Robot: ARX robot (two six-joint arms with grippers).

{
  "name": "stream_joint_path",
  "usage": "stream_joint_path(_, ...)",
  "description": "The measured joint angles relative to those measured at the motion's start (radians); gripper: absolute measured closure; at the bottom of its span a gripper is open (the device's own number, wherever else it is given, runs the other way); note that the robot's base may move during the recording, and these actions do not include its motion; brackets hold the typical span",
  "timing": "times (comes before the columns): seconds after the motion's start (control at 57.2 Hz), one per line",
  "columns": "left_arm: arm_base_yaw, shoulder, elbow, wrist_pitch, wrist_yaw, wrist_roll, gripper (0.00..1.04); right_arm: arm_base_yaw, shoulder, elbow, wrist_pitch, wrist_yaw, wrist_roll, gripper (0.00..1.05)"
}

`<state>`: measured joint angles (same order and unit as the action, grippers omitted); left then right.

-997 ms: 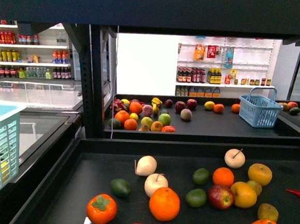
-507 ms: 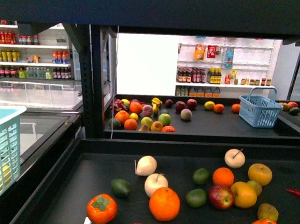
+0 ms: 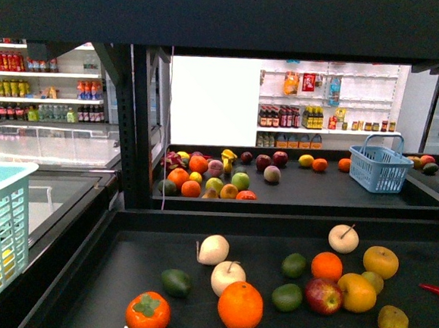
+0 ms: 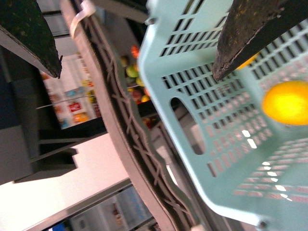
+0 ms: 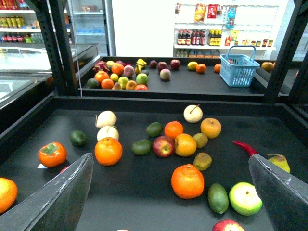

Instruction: Pick lemon from shelf

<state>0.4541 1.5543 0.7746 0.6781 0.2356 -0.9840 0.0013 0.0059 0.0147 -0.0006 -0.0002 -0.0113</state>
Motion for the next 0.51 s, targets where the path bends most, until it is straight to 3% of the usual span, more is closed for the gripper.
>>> stream_joint_path(0.192, 0.010, -0.344, -0.117, -0.355, -0.026, 0.379, 0.08, 0.000, 0.000, 0.000, 0.000, 0.000, 0.000, 0.07)
stream_joint_path(0.297, -0.049, -0.710, -0.196, -0.658, -0.018, 0.597, 0.08, 0.000, 0.000, 0.000, 0.000, 0.000, 0.000, 0.07)
stream_joint_path(0.385, -0.157, -0.972, -0.202, -0.861, -0.113, 0.674, 0.08, 0.000, 0.000, 0.000, 0.000, 0.000, 0.000, 0.07)
stream_joint_path(0.42, -0.212, -1.074, -0.220, -0.866, -0.105, 0.730, 0.14, 0.000, 0.000, 0.000, 0.000, 0.000, 0.000, 0.07)
stream_joint_path(0.507, -0.416, -1.252, -0.291, -0.822, -0.210, 0.890, 0.33, 0.000, 0.000, 0.000, 0.000, 0.000, 0.000, 0.07)
